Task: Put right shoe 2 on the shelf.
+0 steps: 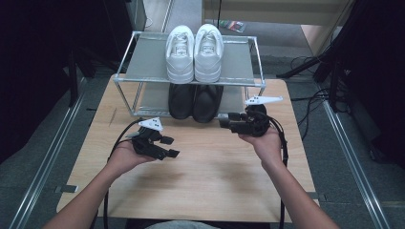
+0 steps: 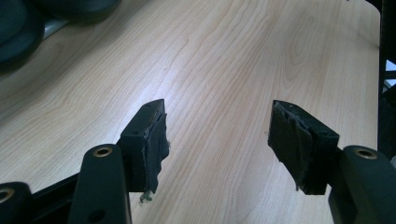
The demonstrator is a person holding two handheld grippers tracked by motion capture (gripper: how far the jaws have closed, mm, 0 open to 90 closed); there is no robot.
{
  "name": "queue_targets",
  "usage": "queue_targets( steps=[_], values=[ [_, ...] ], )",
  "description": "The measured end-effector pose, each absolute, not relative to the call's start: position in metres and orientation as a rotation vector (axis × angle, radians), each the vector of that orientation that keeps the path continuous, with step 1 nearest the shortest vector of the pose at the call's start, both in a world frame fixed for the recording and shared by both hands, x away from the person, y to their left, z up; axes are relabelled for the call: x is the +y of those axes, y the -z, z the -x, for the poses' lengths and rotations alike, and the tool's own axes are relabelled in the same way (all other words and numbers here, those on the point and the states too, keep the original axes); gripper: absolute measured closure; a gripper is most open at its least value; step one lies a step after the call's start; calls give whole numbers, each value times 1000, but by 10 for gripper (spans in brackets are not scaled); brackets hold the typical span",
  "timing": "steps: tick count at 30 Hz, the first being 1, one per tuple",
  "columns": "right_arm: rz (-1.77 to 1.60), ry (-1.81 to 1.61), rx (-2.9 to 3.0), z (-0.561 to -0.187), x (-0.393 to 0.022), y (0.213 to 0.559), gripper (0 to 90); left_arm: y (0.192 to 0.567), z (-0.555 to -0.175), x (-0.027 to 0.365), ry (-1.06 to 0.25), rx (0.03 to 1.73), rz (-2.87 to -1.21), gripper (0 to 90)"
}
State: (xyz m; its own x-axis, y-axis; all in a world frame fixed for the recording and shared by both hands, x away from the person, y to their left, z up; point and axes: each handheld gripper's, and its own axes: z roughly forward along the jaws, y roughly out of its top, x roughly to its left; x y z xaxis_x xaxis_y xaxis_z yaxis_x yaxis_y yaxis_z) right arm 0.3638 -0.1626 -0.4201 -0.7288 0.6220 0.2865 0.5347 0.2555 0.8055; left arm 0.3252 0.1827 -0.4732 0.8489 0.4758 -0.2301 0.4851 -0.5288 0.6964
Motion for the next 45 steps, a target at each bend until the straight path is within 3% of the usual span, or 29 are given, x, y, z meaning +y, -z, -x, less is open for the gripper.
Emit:
queue_targets(
  steps=[18,45],
  values=[
    [-1087,-1490,2449,-327,-178,469,466,474,-324,181,13,691,-2219,371],
    [-1046,-1457,2480,-320,-172,481,398,481,-320,168,30,638,-2267,327]
  ],
)
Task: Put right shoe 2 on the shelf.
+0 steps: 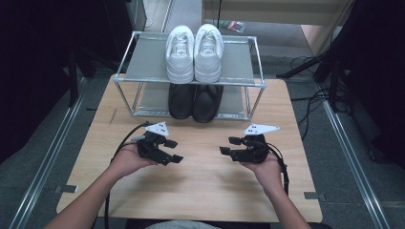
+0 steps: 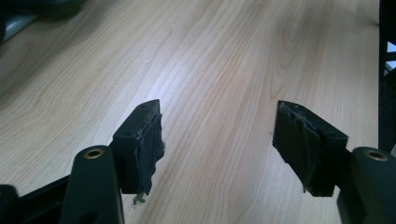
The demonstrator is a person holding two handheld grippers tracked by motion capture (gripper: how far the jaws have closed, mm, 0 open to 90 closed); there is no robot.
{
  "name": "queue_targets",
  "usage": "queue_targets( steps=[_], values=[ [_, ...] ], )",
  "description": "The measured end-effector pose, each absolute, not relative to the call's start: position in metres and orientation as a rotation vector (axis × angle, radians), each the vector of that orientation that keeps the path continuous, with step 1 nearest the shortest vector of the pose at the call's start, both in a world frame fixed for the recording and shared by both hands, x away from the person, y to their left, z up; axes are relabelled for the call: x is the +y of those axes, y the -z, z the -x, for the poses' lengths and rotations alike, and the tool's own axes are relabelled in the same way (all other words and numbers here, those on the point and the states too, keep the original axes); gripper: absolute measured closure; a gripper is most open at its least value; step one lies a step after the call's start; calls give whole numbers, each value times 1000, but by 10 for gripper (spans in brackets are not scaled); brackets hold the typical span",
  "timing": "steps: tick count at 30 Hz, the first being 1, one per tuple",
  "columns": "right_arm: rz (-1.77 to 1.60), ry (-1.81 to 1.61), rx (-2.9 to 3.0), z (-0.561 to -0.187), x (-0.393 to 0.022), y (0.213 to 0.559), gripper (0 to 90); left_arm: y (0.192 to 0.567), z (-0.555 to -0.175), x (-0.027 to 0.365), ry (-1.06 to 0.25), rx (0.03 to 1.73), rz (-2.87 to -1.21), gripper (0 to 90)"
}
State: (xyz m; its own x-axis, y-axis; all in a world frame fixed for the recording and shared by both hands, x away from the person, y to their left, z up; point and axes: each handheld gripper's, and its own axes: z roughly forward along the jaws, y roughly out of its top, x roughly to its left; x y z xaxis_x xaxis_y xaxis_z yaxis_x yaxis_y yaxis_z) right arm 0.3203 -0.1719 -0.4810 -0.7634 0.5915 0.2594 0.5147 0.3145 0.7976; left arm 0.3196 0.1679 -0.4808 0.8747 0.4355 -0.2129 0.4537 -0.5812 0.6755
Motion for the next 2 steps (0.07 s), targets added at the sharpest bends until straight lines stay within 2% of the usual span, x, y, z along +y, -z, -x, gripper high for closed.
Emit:
queue_targets(
  steps=[2],
  values=[
    [-1044,-1420,2489,-322,-170,484,344,489,-320,164,57,676,-2264,282]
  ],
)
